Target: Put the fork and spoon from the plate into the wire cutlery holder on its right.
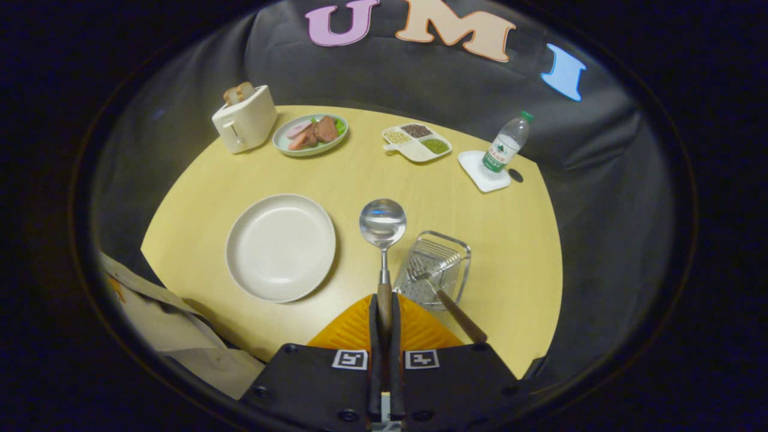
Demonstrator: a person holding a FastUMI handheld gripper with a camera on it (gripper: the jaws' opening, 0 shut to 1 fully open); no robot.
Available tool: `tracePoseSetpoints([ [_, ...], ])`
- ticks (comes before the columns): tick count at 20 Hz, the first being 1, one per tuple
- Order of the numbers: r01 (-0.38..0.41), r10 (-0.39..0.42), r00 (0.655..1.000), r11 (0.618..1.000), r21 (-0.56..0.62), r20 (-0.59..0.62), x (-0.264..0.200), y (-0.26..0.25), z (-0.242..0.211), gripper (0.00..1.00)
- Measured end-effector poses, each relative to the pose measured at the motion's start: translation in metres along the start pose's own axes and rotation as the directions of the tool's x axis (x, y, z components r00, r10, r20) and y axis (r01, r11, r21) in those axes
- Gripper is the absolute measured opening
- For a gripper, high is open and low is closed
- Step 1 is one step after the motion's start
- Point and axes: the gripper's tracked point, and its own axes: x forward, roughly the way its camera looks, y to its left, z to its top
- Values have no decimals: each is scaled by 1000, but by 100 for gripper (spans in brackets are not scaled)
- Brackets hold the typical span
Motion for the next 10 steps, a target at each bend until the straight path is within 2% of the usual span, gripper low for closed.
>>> tracePoseSetpoints([
  [6, 19, -19, 993, 1000, -5, -113, 2, -35, -24, 9],
  [10, 37, -37, 988, 999, -4, -149, 8, -49, -30, 9],
])
